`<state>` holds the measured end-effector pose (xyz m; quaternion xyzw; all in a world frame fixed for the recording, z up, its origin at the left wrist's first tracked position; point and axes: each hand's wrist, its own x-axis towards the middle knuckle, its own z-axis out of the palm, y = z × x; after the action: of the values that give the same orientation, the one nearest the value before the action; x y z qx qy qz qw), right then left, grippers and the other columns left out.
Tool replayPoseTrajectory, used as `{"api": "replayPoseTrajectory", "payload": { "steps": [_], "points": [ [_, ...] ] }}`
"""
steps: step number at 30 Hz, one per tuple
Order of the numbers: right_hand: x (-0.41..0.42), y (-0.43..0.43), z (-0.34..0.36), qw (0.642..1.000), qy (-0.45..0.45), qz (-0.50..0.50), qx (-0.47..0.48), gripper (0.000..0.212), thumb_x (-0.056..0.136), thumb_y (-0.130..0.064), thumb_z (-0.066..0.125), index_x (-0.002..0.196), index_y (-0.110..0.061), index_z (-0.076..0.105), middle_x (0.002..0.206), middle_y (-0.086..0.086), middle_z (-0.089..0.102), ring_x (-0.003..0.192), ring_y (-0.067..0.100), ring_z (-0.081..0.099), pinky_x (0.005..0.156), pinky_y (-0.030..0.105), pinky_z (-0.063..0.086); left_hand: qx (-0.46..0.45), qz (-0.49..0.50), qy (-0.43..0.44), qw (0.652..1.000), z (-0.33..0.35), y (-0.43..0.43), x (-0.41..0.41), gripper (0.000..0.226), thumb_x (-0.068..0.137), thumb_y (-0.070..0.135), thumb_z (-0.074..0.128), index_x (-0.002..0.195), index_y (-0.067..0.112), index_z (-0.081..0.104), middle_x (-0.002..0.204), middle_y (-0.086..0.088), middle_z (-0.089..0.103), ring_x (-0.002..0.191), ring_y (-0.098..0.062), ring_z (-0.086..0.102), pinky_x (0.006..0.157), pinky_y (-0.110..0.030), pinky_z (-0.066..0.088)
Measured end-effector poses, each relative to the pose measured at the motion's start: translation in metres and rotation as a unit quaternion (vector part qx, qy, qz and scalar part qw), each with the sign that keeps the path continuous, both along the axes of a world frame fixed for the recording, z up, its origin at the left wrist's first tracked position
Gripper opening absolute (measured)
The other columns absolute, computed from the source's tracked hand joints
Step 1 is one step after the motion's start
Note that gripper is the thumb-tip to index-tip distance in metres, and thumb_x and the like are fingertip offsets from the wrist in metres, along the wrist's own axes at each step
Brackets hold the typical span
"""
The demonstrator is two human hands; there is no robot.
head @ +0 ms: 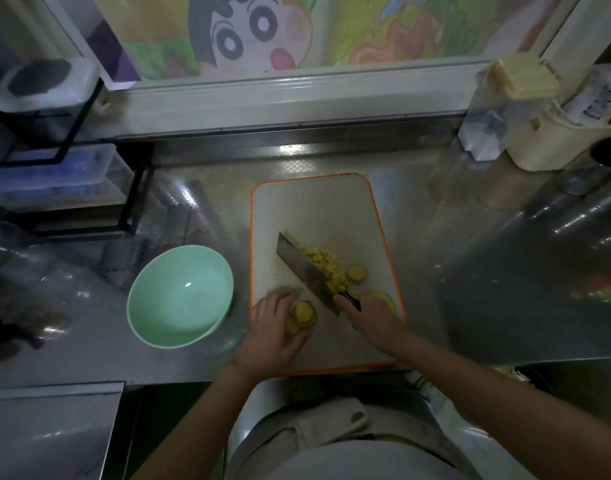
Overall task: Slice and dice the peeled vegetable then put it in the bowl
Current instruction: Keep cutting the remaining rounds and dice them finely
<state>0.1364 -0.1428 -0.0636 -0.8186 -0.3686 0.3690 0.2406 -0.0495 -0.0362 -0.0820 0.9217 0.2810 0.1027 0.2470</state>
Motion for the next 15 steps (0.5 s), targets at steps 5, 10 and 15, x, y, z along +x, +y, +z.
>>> {"api": "replayPoseTrajectory", "payload": {
  "steps": [5, 10, 15],
  "points": [
    [-0.001, -0.002, -0.001, 1.000, 0.014, 0.002, 0.009, 0.052, 0.094, -0.048, 0.044, 0.065, -0.005, 0.049, 0.059, 0.013, 0.049, 0.052, 0.022, 0.047, 0.053, 0.030, 0.033, -0.009, 0.030, 0.070, 0.997, 0.003, 0.002, -0.006, 0.077, 0.076, 0.055, 0.058, 0.142, 0.026, 0.030, 0.138, -0.004, 0.034, 0.127, -0.020, 0.030, 0.101, -0.032, 0.029],
    [-0.002, -0.003, 0.001, 1.000, 0.023, -0.002, 0.014, 0.054, 0.095, -0.046, 0.045, 0.053, -0.012, 0.040, 0.049, 0.001, 0.041, 0.043, 0.013, 0.039, 0.048, 0.025, 0.029, 0.029, 0.032, 0.125, 0.991, 0.003, 0.006, -0.009, 0.075, 0.073, 0.068, 0.042, 0.139, 0.033, 0.034, 0.134, 0.001, 0.041, 0.124, -0.022, 0.034, 0.097, -0.037, 0.033],
    [-0.002, -0.002, 0.000, 1.000, 0.009, 0.001, 0.010, 0.054, 0.095, -0.046, 0.045, 0.052, -0.014, 0.041, 0.049, 0.002, 0.042, 0.046, 0.014, 0.041, 0.049, 0.028, 0.030, 0.045, 0.009, 0.142, 0.989, 0.007, 0.000, 0.012, 0.068, 0.081, 0.053, 0.059, 0.140, 0.030, 0.035, 0.135, 0.005, 0.044, 0.127, -0.023, 0.032, 0.101, -0.034, 0.025]
  ]
}}
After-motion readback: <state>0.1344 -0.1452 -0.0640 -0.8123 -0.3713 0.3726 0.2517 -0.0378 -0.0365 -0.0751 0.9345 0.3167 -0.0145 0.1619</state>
